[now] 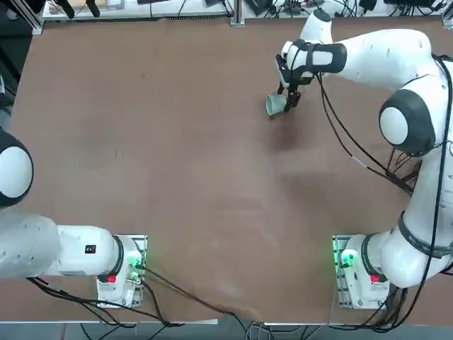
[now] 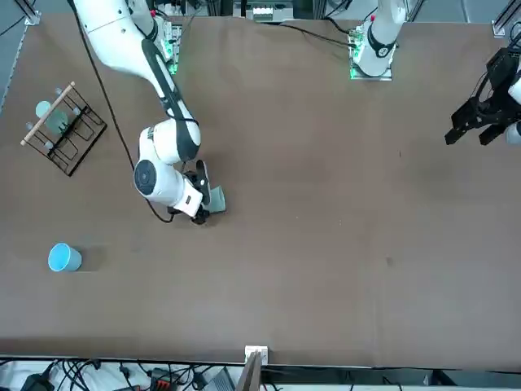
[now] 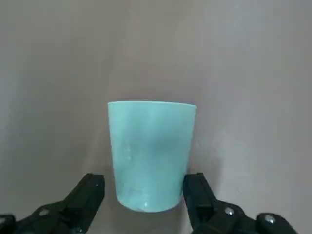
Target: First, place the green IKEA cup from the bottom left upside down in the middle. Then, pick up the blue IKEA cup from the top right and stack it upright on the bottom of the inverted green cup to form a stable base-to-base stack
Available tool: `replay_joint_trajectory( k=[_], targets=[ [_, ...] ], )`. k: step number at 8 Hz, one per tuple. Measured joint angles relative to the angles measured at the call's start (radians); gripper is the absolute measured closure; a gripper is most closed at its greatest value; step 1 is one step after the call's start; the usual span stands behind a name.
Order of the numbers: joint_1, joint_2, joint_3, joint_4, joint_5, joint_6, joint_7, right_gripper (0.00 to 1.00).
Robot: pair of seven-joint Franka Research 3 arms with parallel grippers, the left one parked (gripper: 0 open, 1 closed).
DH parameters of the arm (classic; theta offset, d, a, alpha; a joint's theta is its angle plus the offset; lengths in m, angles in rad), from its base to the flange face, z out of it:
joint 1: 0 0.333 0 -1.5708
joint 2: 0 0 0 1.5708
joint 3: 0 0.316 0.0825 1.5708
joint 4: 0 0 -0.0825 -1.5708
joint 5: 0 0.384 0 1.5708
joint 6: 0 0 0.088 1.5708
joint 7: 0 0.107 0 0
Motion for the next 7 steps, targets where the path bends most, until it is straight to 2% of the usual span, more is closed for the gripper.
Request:
replay_joint_trajectory(
  k=[4,7],
  targets=[
    [0.000,0.017,0.006,-0.001,0.018,0.027,-0.001,0.02],
    [-0.001,0.024,0.010,-0.001,0.019,0.041,-0.001,0.09]
  ],
)
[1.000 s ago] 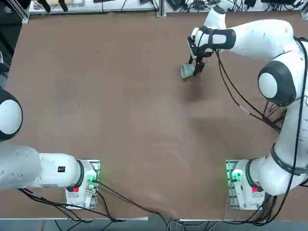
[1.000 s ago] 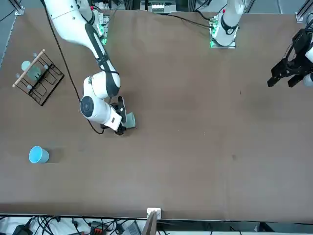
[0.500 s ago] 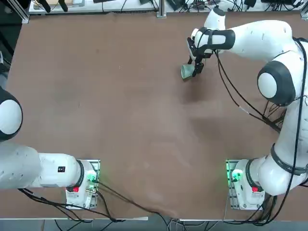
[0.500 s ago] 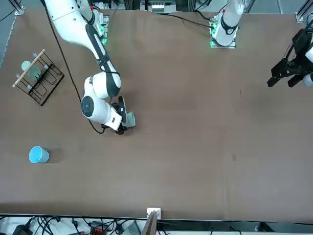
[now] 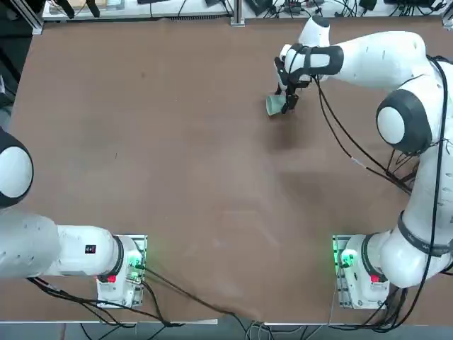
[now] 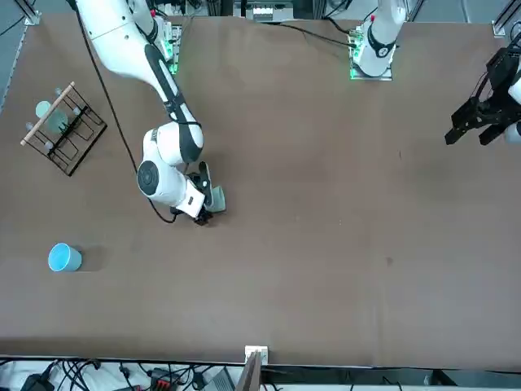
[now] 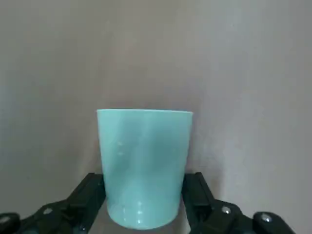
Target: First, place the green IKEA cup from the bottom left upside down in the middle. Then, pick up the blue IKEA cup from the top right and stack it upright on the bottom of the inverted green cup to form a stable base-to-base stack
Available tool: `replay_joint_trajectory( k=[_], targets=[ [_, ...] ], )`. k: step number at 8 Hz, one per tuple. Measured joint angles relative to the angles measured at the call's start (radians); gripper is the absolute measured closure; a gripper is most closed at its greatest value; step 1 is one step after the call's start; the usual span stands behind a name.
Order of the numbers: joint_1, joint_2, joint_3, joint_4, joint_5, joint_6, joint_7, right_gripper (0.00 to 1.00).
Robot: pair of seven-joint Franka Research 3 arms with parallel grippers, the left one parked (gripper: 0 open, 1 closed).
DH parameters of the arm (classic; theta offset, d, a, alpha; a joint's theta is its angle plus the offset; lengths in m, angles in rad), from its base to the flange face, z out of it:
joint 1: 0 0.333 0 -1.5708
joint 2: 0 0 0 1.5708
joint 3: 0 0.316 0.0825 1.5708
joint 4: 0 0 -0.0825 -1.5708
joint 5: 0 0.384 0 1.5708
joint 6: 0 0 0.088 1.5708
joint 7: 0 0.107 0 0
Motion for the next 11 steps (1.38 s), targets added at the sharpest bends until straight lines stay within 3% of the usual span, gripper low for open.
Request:
replay_joint_trajectory(
  k=[1,6,10,11],
  targets=[
    [-0.001,-0.002,0.000,0.000,0.000,-0.001,0.000,0.13],
    [-0.004,-0.012,-0.009,0.003,0.006,-0.009,0.000,0.14],
    [-0.034,-0.082,-0.115,0.057,-0.005,-0.165,-0.025,0.14],
    [-0.032,-0.104,-0.163,0.076,-0.044,-0.248,-0.021,0.14]
  ],
)
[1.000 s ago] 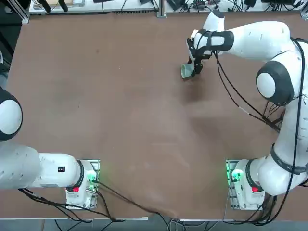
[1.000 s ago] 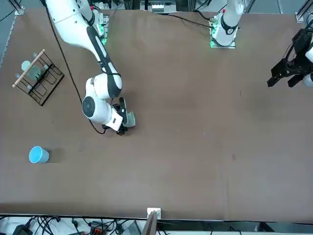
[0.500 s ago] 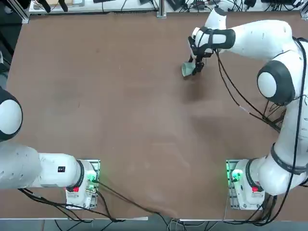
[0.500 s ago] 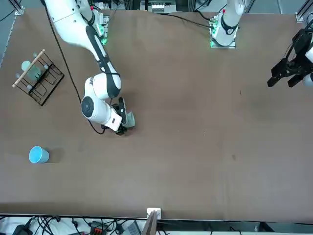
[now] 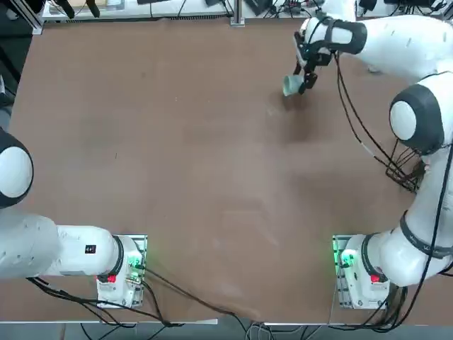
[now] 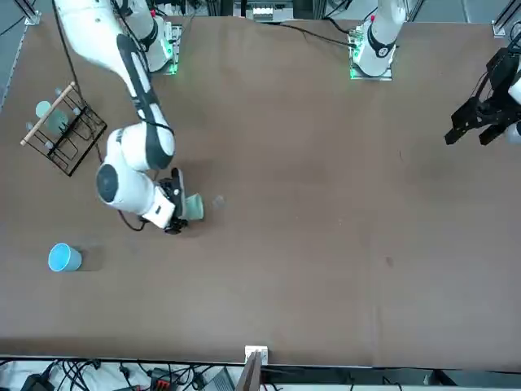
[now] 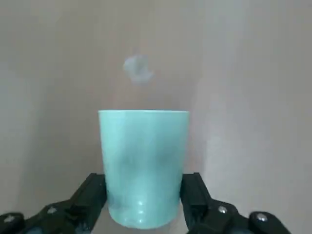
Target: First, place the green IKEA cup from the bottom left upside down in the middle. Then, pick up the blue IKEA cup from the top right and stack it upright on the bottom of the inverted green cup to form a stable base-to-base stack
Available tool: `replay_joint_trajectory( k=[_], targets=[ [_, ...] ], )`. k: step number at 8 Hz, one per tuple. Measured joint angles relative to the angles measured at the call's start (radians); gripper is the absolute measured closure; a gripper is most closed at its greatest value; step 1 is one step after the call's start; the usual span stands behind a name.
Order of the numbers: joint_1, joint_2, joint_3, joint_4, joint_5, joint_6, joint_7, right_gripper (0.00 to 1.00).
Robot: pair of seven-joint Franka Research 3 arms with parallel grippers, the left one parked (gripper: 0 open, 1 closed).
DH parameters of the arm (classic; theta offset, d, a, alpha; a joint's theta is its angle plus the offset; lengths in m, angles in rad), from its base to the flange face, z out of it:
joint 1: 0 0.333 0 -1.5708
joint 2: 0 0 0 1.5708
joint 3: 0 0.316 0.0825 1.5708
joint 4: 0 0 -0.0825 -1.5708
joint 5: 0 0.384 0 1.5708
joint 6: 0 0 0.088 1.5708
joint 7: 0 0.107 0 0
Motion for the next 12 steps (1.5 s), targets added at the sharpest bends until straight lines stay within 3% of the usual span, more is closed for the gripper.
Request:
replay_joint_trajectory(
  k=[2,4,7,9,12],
  targets=[
    [-0.014,-0.022,-0.085,0.094,-0.201,-0.243,0.062,0.14],
    [-0.021,-0.028,-0.128,0.147,-0.380,-0.348,0.174,0.14],
    [-0.012,0.006,-0.142,0.147,-0.662,-0.438,0.484,0.14],
    [0.051,0.064,-0.140,0.147,-0.725,-0.560,0.710,0.14],
    [0.191,0.151,-0.138,0.147,-0.732,-0.683,1.007,0.14]
  ],
)
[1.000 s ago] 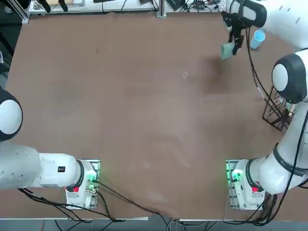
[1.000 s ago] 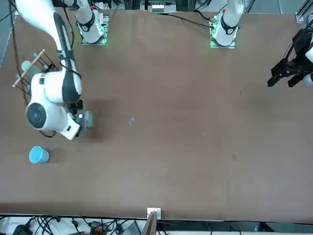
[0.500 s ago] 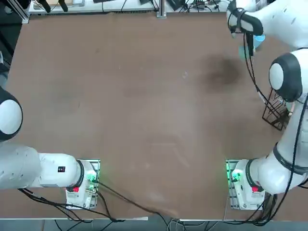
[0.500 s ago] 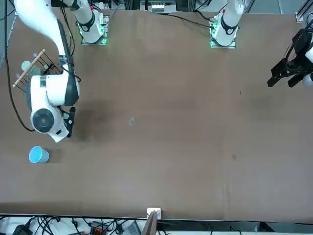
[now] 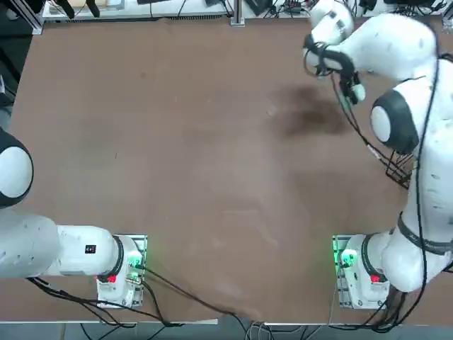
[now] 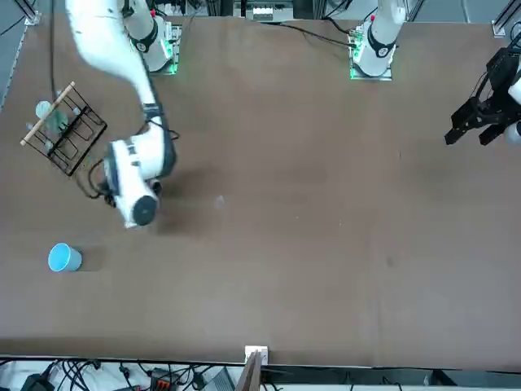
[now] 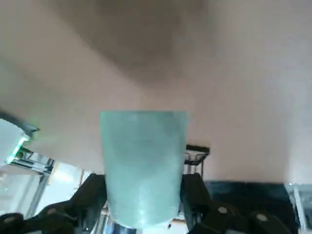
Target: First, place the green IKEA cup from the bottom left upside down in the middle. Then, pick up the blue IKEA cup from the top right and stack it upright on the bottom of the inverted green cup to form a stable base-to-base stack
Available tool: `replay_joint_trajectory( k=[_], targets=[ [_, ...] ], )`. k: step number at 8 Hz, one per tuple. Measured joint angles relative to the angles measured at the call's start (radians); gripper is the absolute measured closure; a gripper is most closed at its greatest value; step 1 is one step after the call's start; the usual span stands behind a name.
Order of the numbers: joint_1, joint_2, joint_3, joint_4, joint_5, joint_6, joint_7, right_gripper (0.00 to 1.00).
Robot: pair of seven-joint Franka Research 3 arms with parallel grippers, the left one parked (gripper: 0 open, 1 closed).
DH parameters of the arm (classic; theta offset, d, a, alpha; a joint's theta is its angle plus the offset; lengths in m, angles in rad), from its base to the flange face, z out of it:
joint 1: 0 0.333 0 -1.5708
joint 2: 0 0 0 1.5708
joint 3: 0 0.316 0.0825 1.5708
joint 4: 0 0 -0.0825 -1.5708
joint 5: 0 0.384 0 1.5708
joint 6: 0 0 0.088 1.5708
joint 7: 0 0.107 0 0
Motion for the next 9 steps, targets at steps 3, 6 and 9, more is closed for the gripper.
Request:
replay_joint_trajectory(
  k=[3,6,9],
  targets=[
    [0.022,0.091,-0.005,-0.002,-0.001,-0.024,0.103,0.14],
    [0.020,0.170,-0.006,-0.001,0.000,-0.023,0.224,0.14],
    [0.026,0.196,-0.005,0.012,0.008,-0.017,0.271,0.12]
  ],
)
